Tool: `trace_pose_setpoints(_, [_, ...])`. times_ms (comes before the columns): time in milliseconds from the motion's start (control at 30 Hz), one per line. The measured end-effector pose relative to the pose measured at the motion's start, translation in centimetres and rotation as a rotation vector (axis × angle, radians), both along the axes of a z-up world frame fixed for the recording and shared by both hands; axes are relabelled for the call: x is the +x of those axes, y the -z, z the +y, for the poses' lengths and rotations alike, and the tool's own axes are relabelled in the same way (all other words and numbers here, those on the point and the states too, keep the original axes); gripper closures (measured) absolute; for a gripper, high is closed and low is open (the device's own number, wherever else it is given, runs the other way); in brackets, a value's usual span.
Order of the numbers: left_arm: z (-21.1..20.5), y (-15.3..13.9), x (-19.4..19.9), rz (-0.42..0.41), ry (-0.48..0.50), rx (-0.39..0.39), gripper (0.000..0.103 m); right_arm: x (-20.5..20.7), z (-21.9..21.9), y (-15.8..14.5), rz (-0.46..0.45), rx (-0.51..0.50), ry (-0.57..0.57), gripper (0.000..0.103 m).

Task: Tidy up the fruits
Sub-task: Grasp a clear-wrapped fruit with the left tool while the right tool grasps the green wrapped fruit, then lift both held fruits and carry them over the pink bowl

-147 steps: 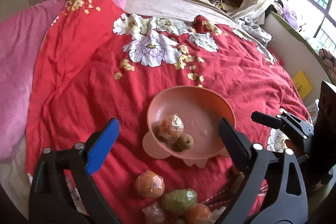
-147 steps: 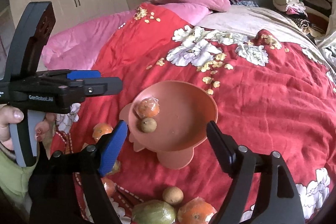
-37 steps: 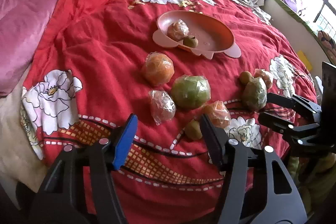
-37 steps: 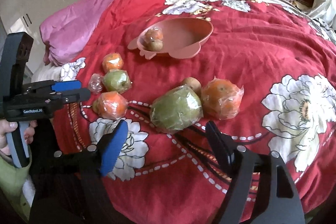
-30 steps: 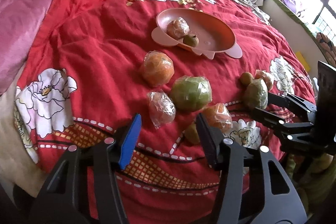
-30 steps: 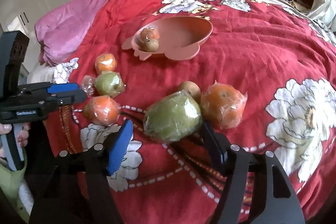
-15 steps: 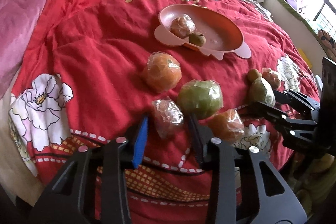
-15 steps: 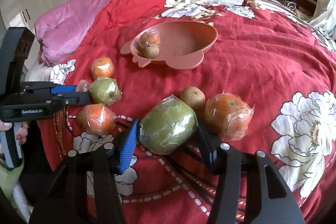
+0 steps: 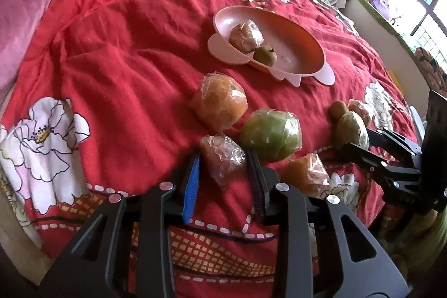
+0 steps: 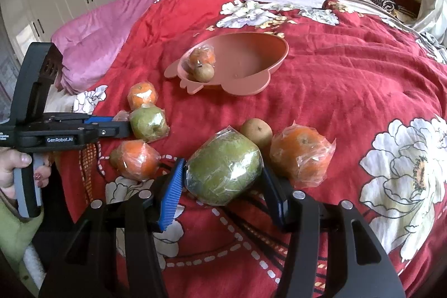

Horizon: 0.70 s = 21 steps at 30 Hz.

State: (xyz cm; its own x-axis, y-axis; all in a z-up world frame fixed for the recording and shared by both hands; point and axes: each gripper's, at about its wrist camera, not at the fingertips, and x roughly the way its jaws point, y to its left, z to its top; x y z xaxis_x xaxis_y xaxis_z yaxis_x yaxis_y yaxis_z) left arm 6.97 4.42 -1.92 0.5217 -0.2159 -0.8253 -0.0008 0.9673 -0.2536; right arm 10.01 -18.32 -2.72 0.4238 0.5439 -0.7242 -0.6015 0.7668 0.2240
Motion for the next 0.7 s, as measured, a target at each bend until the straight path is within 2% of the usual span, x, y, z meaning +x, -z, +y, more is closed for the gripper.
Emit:
trace_pose_setpoints(367, [0.3,-3.0,-1.2,-0.066,-0.006,-0.027,0.079,-0.6,-0.8,-2.6,-0.037,0.048,-0.002,0.052])
trace_pose_setpoints(700, [-0.4,-4.9,0.4,-0.104,0.023,-0.013,0.079,1.0,-0.9,-5.5,-0.100,0.068,0.002,0.052])
